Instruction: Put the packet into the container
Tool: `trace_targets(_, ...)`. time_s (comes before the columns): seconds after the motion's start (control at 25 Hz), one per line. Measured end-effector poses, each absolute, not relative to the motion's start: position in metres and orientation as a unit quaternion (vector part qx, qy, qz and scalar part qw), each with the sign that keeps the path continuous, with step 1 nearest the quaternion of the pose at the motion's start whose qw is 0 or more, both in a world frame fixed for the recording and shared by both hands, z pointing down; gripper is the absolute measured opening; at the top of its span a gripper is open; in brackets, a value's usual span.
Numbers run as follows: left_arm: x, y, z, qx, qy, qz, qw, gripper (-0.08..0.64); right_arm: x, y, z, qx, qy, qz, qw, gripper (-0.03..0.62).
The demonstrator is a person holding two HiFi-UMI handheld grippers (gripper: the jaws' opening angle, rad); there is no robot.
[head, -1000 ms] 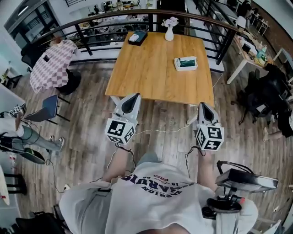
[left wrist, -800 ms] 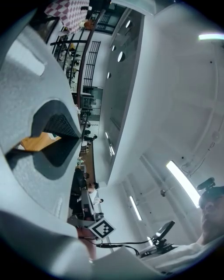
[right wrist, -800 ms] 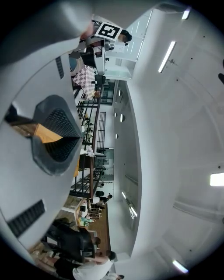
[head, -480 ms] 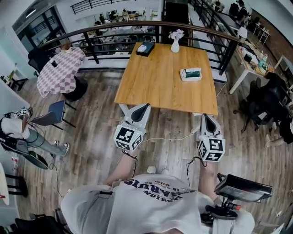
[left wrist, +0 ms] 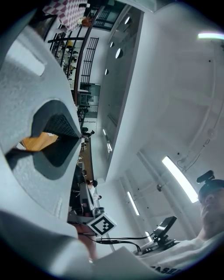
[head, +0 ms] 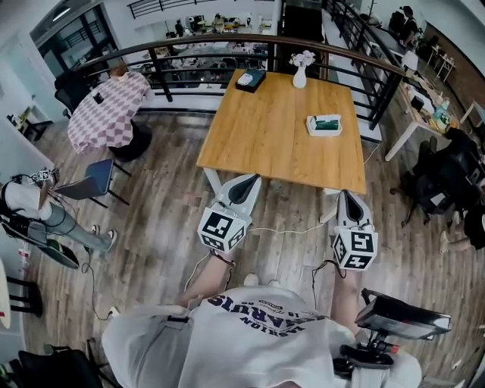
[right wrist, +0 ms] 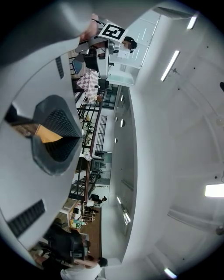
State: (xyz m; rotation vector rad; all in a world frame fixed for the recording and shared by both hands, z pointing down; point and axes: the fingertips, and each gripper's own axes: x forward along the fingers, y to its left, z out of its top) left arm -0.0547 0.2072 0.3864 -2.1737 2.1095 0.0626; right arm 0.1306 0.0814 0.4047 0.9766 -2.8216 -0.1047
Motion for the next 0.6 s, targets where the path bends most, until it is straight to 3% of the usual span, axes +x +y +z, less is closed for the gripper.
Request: trace_targets(0.6,-0.069,0.214,0.395,-0.707,0.705,0.012,0.048,0.002,0.115,0.083,0.405,0.315,-0.946,-0.034,0.071,0.008)
